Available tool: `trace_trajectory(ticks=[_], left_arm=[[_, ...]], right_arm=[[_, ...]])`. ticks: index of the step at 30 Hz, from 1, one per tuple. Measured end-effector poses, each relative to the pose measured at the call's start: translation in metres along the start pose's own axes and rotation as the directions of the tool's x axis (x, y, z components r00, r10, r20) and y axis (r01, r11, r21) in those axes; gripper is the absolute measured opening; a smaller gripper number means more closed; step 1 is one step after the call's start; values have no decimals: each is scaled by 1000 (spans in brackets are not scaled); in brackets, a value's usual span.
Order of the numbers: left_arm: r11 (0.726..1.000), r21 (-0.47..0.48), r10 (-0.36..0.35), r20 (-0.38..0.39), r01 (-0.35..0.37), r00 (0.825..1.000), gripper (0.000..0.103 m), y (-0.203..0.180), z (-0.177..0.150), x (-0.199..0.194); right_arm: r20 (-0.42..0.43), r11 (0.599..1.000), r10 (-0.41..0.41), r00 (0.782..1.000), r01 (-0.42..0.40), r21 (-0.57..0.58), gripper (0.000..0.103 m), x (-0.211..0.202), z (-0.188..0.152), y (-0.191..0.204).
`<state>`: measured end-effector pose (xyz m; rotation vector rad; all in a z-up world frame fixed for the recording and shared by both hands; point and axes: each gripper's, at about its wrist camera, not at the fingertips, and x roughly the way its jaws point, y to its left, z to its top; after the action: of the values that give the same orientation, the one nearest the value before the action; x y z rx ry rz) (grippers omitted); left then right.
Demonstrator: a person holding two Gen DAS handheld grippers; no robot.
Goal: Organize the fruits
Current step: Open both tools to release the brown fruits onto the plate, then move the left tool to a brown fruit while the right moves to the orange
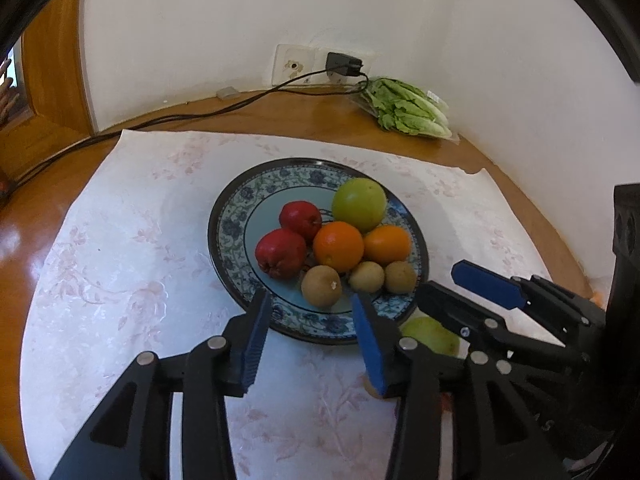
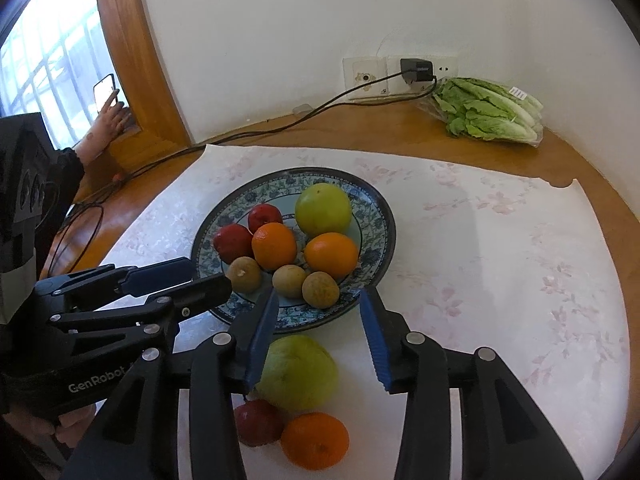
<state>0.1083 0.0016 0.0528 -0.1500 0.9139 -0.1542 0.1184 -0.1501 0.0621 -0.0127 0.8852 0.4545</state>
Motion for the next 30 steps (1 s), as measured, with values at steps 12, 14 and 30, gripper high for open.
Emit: trace_trajectory(ticks=[12, 14, 30], left_arm=[[1000, -7, 7, -3, -7, 1000, 45, 2, -5, -19], [1000, -12, 4, -4, -4, 1000, 45, 4, -8, -22], [1000, 4, -10, -35, 10, 999, 46, -6, -23, -23]], right_arm=[[32, 1000, -16, 999, 16, 23, 44, -30, -7, -7], [33, 999, -18, 999, 17, 29, 44, -34, -10, -8], [13, 999, -16, 1000, 16, 48, 44, -53, -43, -13]])
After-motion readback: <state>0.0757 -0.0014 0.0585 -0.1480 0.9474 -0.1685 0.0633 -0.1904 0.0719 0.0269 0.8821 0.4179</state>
